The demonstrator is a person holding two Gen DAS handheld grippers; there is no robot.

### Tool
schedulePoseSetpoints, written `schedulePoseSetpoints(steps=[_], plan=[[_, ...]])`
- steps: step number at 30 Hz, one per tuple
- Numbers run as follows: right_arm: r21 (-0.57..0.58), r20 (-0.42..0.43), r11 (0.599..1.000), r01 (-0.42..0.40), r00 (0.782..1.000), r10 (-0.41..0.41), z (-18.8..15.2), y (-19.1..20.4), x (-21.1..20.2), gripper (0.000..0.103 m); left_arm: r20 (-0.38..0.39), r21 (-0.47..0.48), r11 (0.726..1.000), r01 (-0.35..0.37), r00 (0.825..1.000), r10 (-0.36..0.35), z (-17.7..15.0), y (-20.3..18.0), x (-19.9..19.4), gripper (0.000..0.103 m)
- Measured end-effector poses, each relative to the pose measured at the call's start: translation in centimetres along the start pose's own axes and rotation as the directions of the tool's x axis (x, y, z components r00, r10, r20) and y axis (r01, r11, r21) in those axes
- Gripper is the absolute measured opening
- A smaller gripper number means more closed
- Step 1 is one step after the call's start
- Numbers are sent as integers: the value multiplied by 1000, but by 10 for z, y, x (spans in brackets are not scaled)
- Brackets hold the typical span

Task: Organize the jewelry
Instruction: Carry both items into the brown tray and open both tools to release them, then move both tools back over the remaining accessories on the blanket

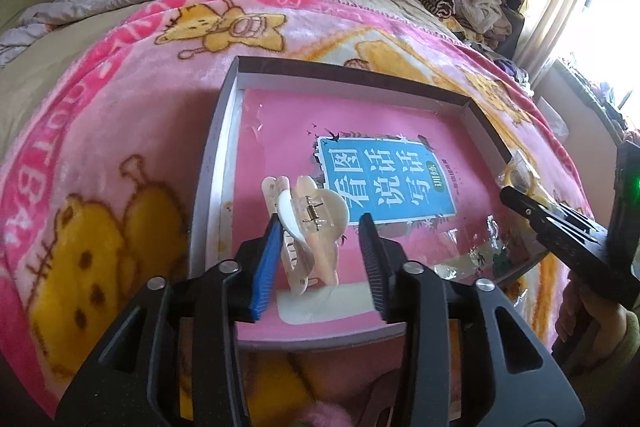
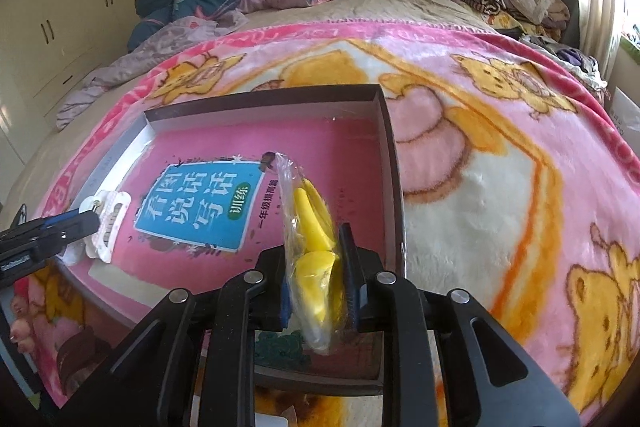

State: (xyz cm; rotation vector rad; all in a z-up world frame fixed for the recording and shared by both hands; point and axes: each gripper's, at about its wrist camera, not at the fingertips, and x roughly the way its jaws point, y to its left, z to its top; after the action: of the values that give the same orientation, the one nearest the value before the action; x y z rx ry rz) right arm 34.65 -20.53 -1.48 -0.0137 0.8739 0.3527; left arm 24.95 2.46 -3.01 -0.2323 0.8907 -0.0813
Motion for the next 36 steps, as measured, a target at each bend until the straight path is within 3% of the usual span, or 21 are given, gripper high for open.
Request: schedulePoseSetpoints(steps=[1, 3, 9, 18, 28, 30, 36], plan=[[4, -1, 1000, -1, 1000, 1, -1, -1, 0, 25, 6, 3, 1000, -1, 1000, 1, -1, 0, -3, 35], [10, 6, 1000, -9, 1000, 9, -3, -1, -3, 40, 14, 2, 1000, -2, 1000, 2, -1, 1, -9, 39], [20, 43, 1000, -13, 999, 12, -8, 2, -25, 57, 40, -3, 1000, 2, 999, -2, -1, 3, -28, 48], [11, 107, 1000, -17, 994, 16, -19, 7, -74, 67, 81, -12, 1000, 19, 997, -18, -12, 4, -59, 65], [-8, 133, 1000, -14, 991, 15, -40, 15, -119, 68, 107, -19, 1000, 17, 994, -15, -34, 6, -88, 86], [-14, 137, 1000, -6, 990, 8, -45, 19, -126, 80, 112, -16, 1000, 19, 994, -17, -38, 5, -94, 86], [-46, 145, 999, 1, 989, 6, -59, 28, -143, 81, 116, -5, 1000, 22, 993, -21, -52, 2, -107, 86]])
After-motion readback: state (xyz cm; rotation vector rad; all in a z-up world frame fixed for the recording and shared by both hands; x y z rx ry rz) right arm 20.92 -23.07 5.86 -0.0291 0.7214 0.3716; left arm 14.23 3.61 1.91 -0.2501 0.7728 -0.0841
